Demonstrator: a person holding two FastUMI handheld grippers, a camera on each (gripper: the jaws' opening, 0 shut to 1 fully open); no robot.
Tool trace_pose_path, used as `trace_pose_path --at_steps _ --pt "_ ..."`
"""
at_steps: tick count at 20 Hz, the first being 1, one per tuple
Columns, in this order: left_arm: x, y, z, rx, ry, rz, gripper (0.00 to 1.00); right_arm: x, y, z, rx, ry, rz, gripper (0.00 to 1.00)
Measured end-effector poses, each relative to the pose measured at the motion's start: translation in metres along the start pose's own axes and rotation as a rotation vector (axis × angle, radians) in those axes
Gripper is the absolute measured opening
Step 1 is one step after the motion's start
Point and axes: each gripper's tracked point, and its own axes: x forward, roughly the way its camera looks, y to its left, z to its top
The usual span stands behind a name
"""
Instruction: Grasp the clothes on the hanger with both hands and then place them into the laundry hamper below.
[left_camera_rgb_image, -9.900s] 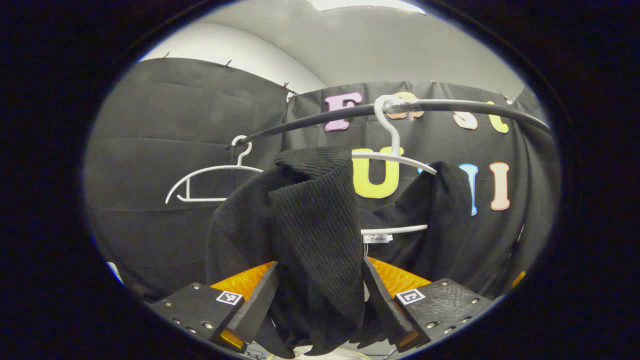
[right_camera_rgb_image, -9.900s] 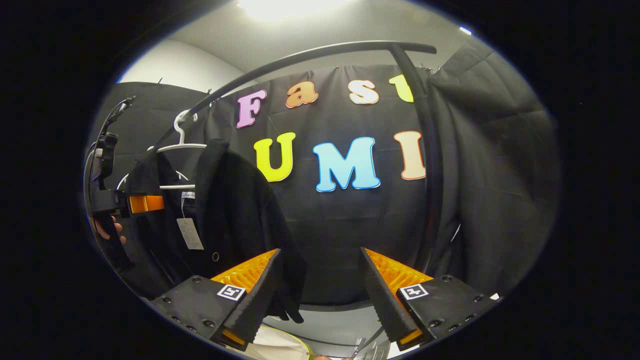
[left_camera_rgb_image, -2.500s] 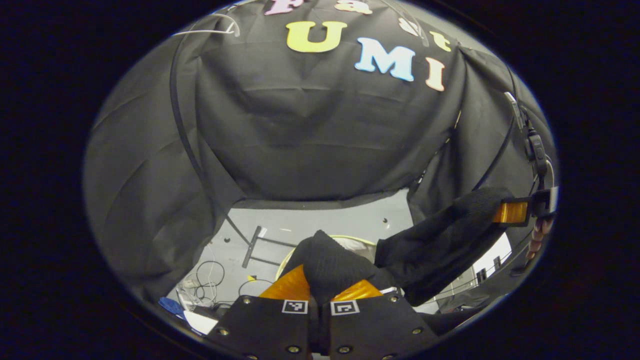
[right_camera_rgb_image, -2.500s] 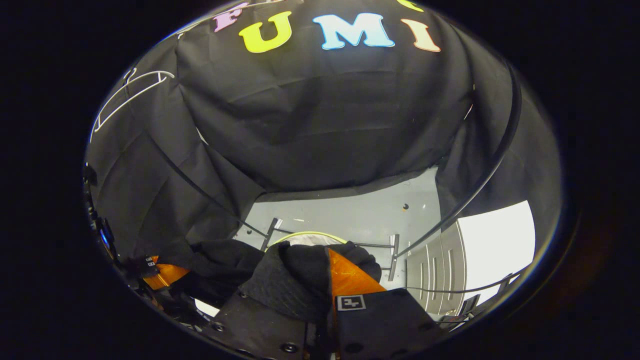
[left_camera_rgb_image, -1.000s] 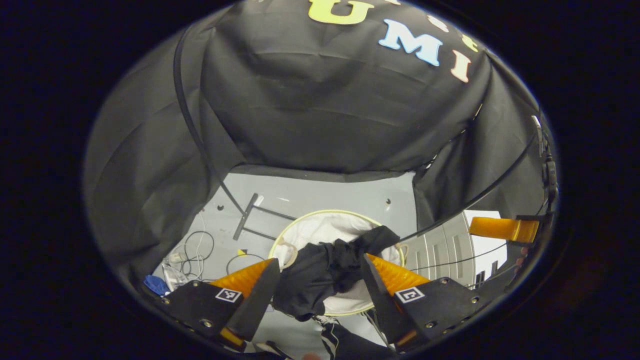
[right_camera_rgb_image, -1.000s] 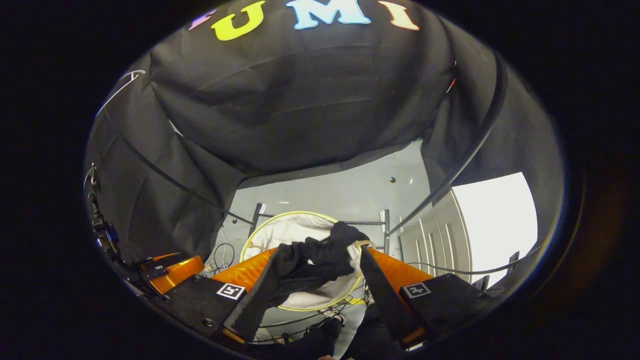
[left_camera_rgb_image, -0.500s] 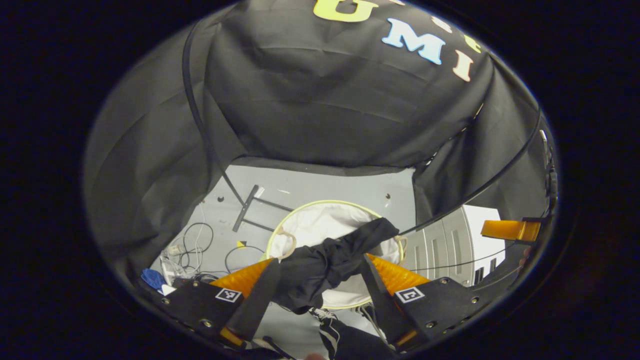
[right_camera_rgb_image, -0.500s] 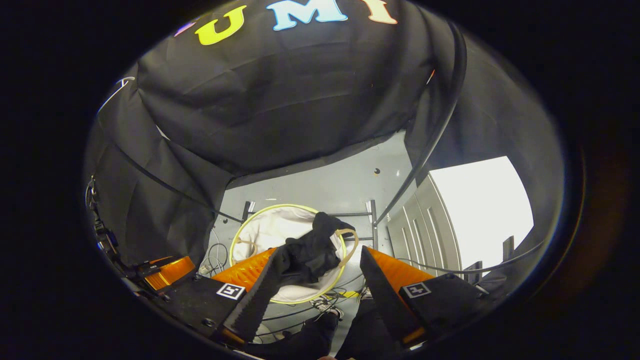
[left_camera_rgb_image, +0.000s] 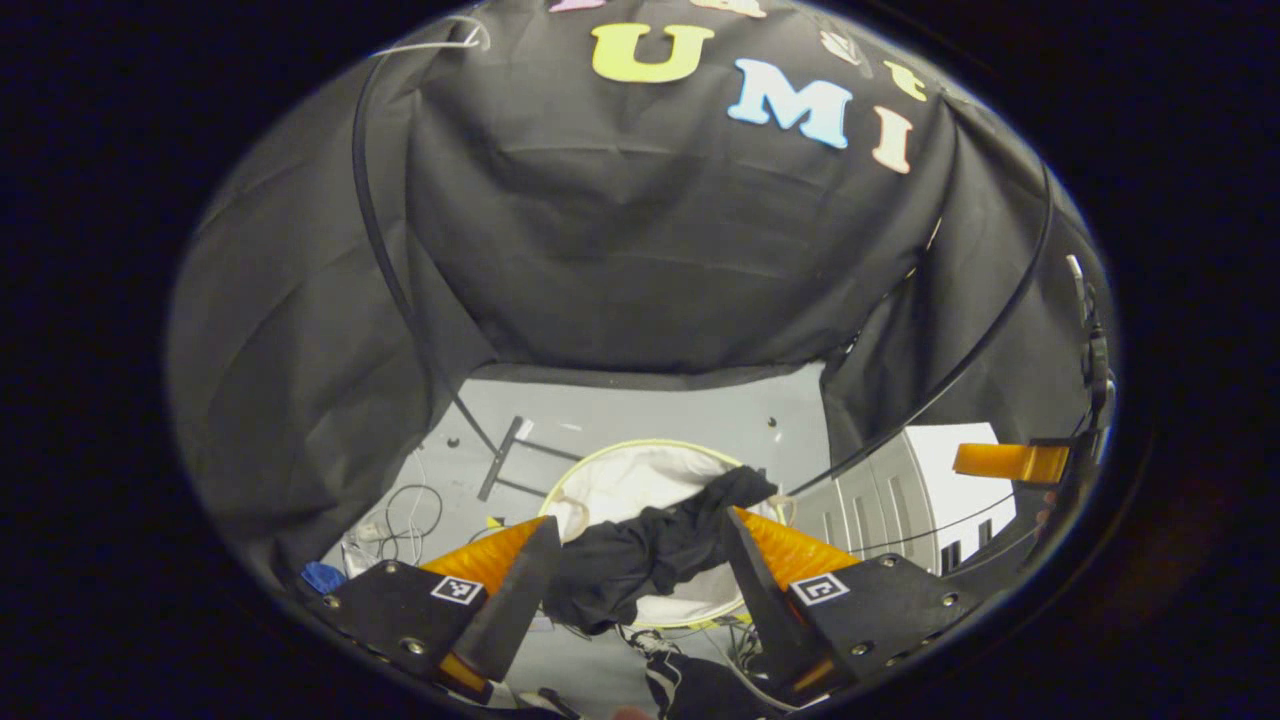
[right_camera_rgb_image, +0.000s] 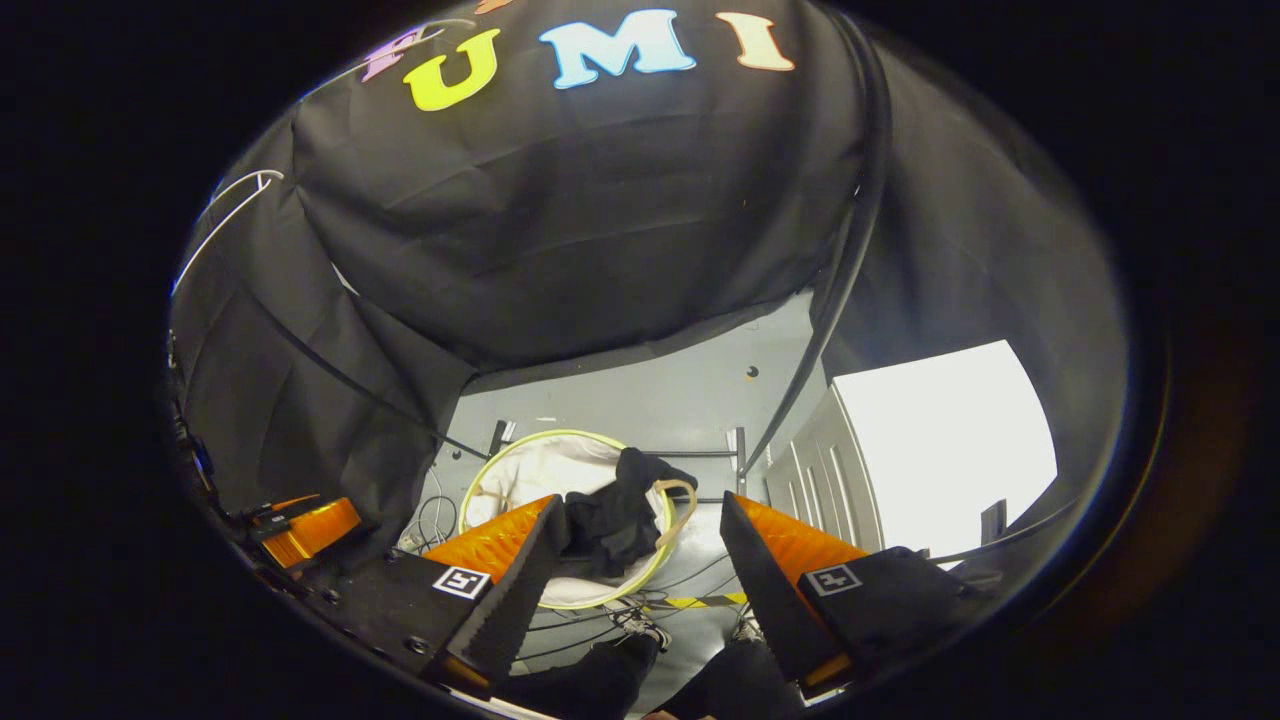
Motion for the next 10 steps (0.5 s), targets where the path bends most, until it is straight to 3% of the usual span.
trace_pose_path --at_steps 4,10 --pt "-0.053 -0.037 0.055 -0.010 -0.165 0.056 0.96 -0.036 -0.026 0.043 0.020 -0.153 0.062 0.98" --pt "-0.157 -0.103 0.146 -0.021 -0.463 0.120 0.94 -0.109 -0.083 0.119 -0.042 -0.452 0.081 0.98"
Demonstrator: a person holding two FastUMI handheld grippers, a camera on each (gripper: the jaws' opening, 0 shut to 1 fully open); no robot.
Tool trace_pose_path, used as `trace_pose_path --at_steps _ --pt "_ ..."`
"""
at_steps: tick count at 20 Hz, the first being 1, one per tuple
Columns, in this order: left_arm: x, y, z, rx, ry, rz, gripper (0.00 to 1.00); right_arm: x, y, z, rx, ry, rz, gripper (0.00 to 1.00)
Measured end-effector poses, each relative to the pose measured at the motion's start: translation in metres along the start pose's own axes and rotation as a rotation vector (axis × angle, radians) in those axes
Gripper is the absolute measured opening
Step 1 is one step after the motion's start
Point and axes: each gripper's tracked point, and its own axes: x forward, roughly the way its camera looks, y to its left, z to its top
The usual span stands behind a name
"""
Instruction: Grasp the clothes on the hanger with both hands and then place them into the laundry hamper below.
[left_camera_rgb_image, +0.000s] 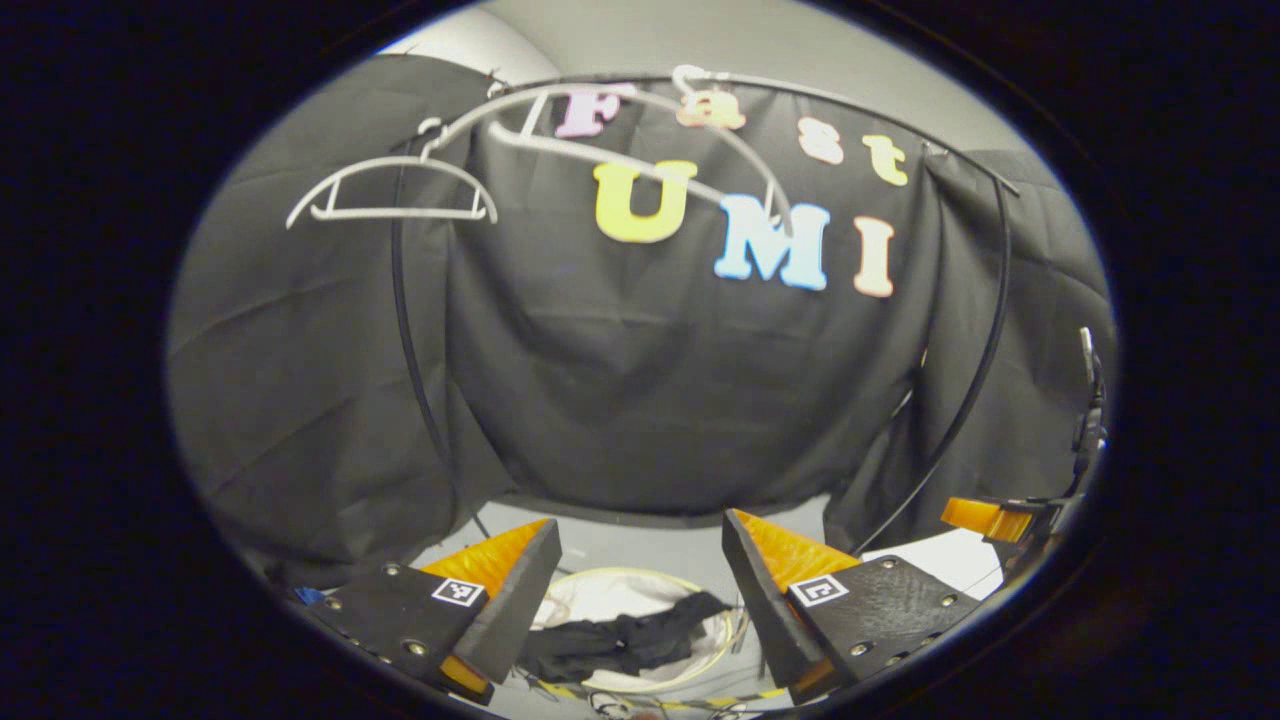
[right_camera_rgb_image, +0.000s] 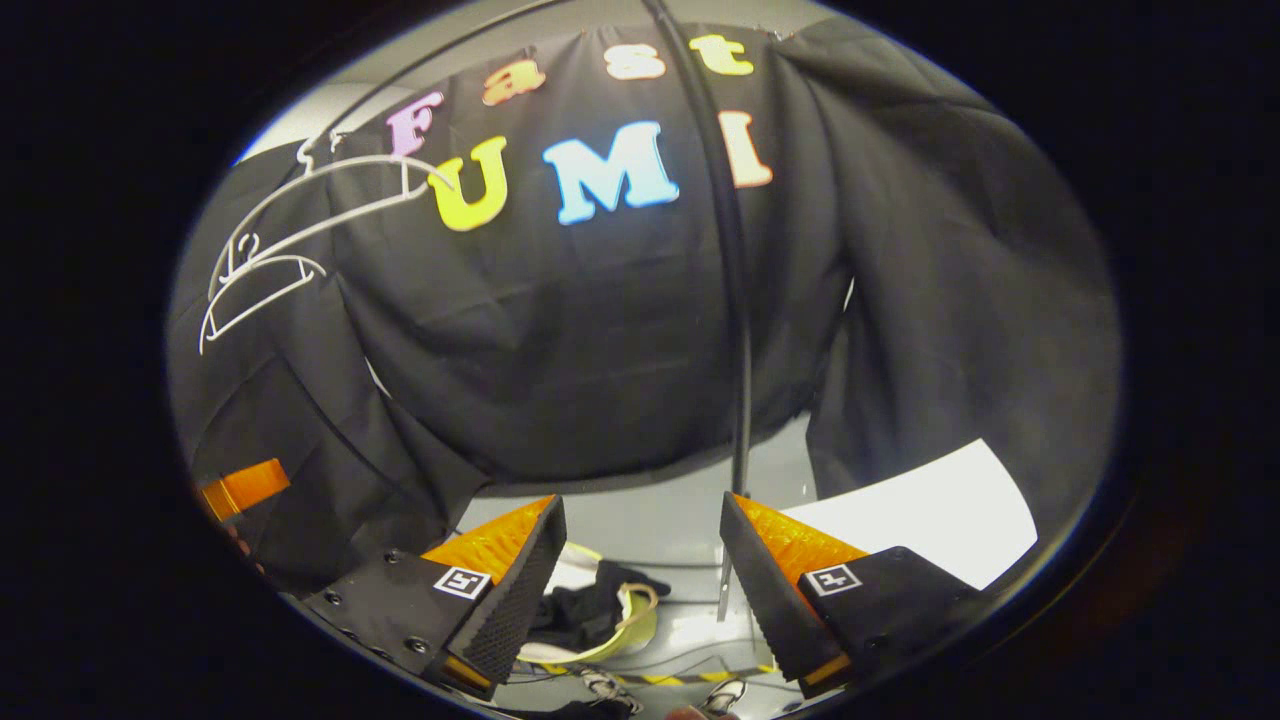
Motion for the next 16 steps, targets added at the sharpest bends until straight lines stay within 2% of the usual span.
trace_pose_path --at_steps 5,6,7,8,11,12,13,16 --pt "-0.054 -0.036 0.081 0.004 -0.203 0.055 0.92 -0.029 -0.014 0.067 -0.047 -0.194 0.071 0.98" --pt "-0.065 -0.042 0.095 0.007 -0.242 0.057 0.92 -0.036 -0.015 0.081 -0.044 -0.228 0.085 0.93" --pt "-0.076 -0.050 0.106 0.007 -0.269 0.041 0.92 -0.042 -0.015 0.094 -0.036 -0.259 0.094 0.93" --pt "-0.085 -0.060 0.113 -0.003 -0.285 0.006 0.92 -0.048 -0.015 0.107 -0.022 -0.287 0.095 0.98" --pt "-0.115 -0.084 0.143 0.002 -0.346 -0.068 0.92 -0.079 -0.019 0.131 0.032 -0.386 0.063 0.98" --pt "-0.123 -0.084 0.153 0.020 -0.374 -0.070 0.93 -0.086 -0.018 0.141 0.049 -0.424 0.053 0.92" --pt "-0.129 -0.085 0.163 0.034 -0.399 -0.074 0.93 -0.092 -0.020 0.149 0.058 -0.457 0.035 0.98" --pt "-0.131 -0.089 0.165 0.018 -0.344 -0.131 0.93 -0.109 -0.028 0.159 0.015 -0.505 -0.046 0.98"
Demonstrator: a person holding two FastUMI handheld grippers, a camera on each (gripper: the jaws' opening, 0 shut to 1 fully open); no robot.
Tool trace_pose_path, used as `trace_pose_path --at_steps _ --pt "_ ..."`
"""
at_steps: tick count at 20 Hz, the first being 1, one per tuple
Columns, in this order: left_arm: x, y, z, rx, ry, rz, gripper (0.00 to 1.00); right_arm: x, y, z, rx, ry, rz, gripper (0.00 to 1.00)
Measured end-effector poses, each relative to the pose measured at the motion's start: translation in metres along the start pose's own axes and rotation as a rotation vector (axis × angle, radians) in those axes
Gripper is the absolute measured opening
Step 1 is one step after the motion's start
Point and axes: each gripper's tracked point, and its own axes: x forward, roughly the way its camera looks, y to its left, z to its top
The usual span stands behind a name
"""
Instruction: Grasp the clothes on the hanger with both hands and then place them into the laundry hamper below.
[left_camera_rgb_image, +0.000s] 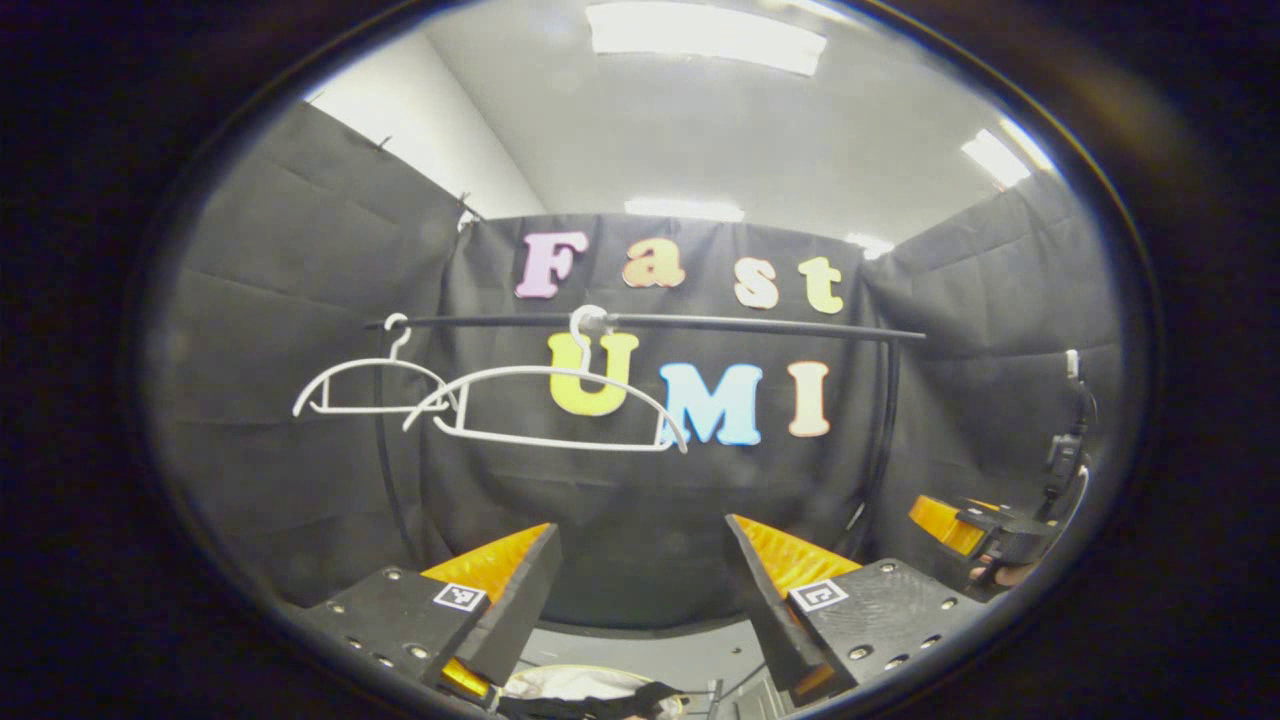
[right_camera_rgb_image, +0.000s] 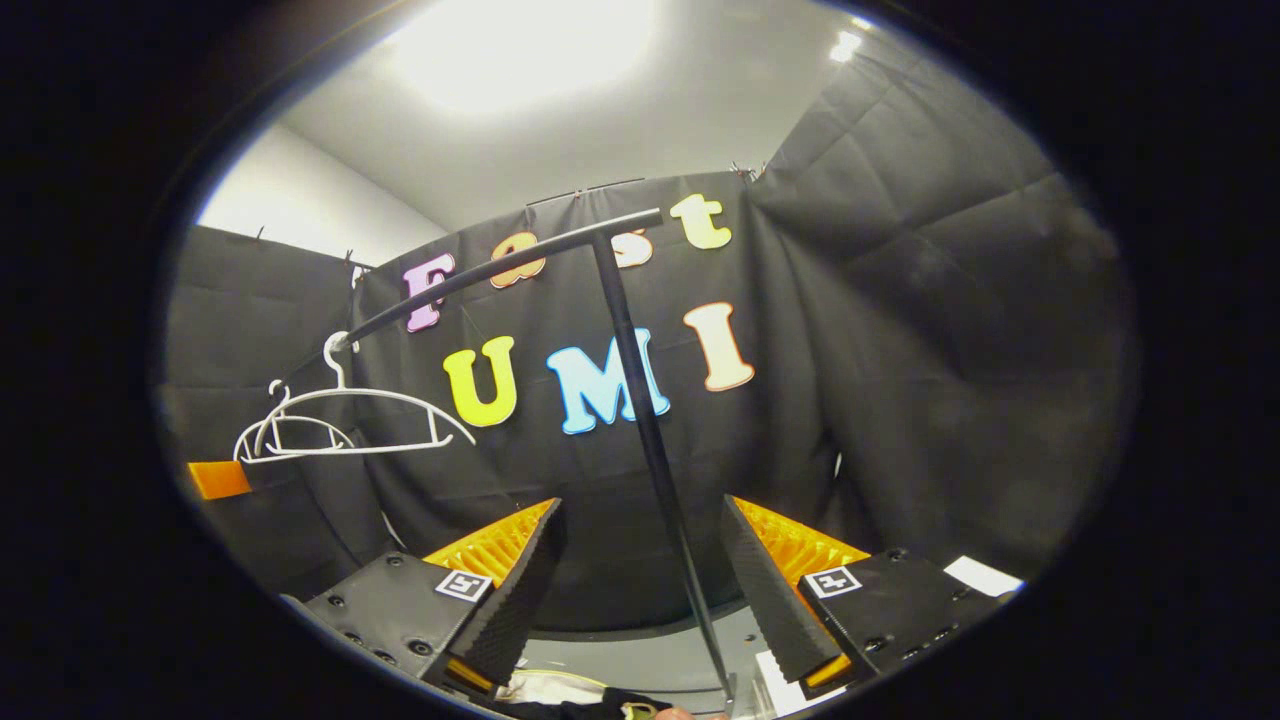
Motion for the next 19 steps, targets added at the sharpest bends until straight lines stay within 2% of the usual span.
trace_pose_path --at_steps 1,2,6,11,14,19 --pt "-0.002 0.007 0.005 -0.003 -0.008 0.000 0.93 -0.004 0.000 0.008 -0.016 -0.017 -0.018 0.92" --pt "-0.003 0.016 0.013 0.006 -0.017 0.002 0.92 -0.008 0.000 0.013 -0.020 -0.030 -0.036 0.98" --pt "-0.016 0.055 0.028 0.055 -0.060 0.061 0.92 -0.023 0.005 0.008 -0.031 -0.024 -0.087 0.98" --pt "-0.018 0.081 0.002 -0.022 -0.053 0.068 0.92 -0.030 0.007 -0.011 -0.063 0.015 -0.111 0.98" --pt "-0.019 0.087 -0.008 0.000 -0.044 0.076 0.92 -0.030 0.008 -0.019 -0.062 0.045 -0.125 0.98" --pt "-0.018 0.102 -0.049 0.015 0.054 0.085 0.92 -0.029 0.024 -0.029 -0.059 0.071 -0.118 0.98"
